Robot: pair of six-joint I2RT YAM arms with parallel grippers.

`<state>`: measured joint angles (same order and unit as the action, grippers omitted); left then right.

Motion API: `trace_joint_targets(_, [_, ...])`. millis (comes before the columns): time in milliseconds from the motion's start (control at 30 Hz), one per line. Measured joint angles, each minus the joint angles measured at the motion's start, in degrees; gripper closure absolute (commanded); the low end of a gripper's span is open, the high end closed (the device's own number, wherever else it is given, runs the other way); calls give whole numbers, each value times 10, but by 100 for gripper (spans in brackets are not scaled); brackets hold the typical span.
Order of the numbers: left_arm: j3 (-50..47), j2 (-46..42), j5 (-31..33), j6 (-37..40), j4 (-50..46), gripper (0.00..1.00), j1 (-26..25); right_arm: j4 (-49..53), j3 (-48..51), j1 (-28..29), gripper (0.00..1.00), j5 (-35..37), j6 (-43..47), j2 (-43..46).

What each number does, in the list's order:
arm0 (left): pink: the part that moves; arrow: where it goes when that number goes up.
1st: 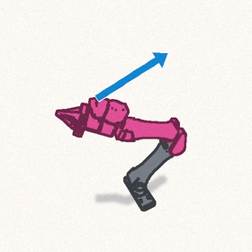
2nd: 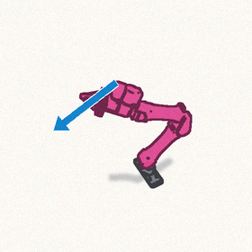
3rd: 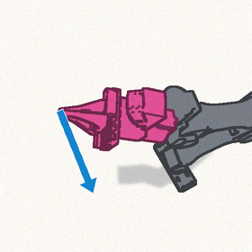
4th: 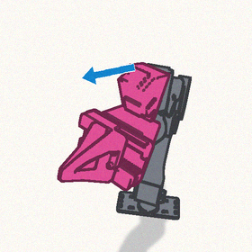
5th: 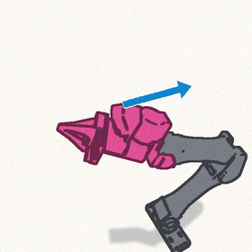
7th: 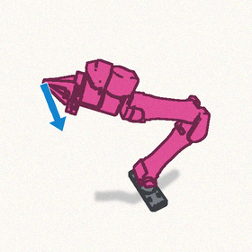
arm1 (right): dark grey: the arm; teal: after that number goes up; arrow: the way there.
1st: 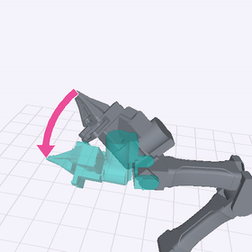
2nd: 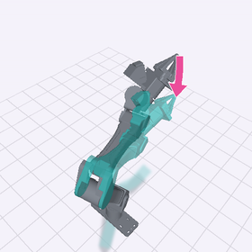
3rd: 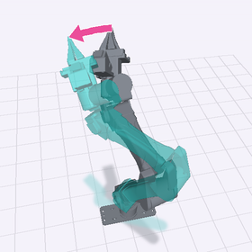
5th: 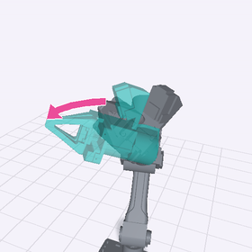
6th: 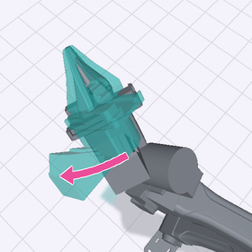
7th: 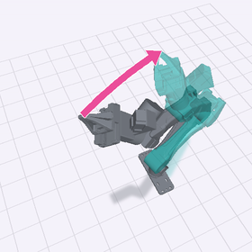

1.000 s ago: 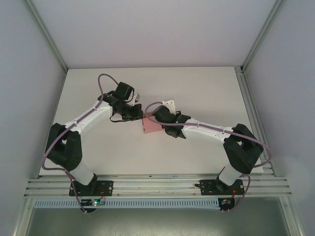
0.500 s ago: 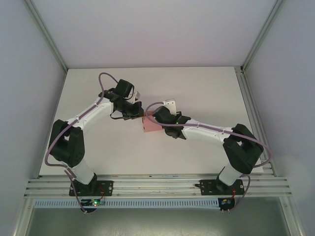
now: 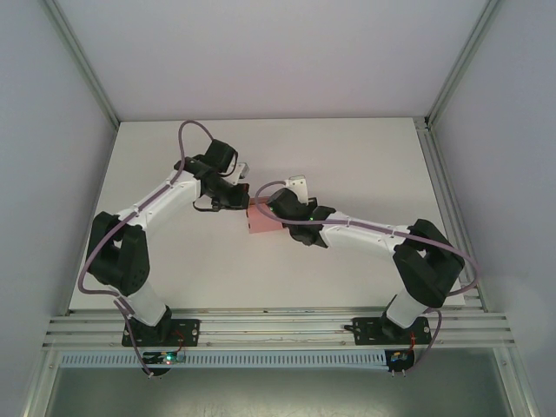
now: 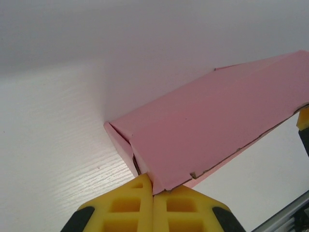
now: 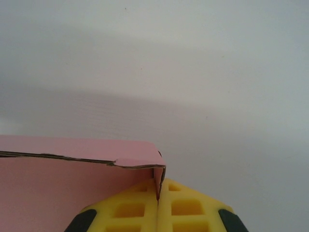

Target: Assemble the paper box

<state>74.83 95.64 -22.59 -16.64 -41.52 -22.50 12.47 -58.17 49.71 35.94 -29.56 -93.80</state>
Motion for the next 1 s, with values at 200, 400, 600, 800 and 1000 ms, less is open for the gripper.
trace_joint_targets(200, [-81,-40,12,4,91,100,-16,-80,48,0,100,12,8,14])
trace_joint_targets(400, [-125,-68,35,7,142,85,-42,-137,104,0,100,8,10,47])
trace_joint_targets(600, [-126,-67,23,2,153,61,-48,-169,123,2,100,14,9,52])
trace_joint_targets(800, [-116,-70,-15,-23,155,25,-57,-175,126,8,100,30,8,50])
trace_joint_targets(1000, [-104,-79,-29,-53,140,0,-60,-165,123,14,100,35,8,49])
